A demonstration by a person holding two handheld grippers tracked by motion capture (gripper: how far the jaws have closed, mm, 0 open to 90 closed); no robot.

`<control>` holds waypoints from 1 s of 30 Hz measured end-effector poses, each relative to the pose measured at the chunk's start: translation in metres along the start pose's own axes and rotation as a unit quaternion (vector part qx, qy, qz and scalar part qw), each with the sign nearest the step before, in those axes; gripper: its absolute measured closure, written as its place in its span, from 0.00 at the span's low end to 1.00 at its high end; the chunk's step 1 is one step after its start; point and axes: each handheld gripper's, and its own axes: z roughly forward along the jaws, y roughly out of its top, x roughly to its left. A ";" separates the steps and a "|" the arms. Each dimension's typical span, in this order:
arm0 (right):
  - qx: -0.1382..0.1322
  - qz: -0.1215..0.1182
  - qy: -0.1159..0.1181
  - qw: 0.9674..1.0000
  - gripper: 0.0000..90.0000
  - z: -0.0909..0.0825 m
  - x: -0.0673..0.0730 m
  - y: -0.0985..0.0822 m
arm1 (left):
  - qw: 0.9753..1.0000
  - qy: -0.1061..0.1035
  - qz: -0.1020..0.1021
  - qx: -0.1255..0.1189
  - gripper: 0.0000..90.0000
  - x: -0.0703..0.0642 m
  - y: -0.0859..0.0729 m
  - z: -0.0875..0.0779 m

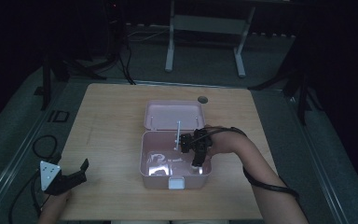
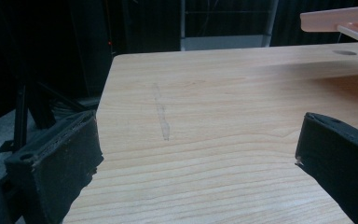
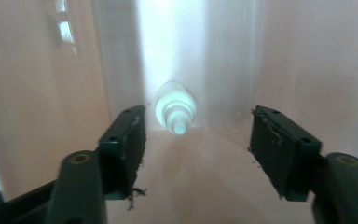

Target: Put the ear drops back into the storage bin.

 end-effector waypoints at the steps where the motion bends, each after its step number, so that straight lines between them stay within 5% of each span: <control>1: -0.005 0.002 0.000 1.000 0.35 -0.002 0.000 -0.002 | 1.000 0.000 0.000 0.000 0.00 0.000 0.000 0.000; 10: -0.046 0.023 0.016 0.999 0.20 -0.025 -0.004 -0.020 | 1.000 0.000 -0.001 0.001 0.00 0.000 0.000 0.000; 23: -0.086 0.063 -0.031 0.994 0.17 -0.057 -0.008 -0.057 | 1.000 0.001 0.000 -0.001 0.00 -0.001 0.000 0.000; 30: -0.092 0.099 -0.040 0.990 0.17 -0.059 -0.011 -0.085 | 1.000 0.001 0.001 0.001 0.00 0.000 0.000 0.000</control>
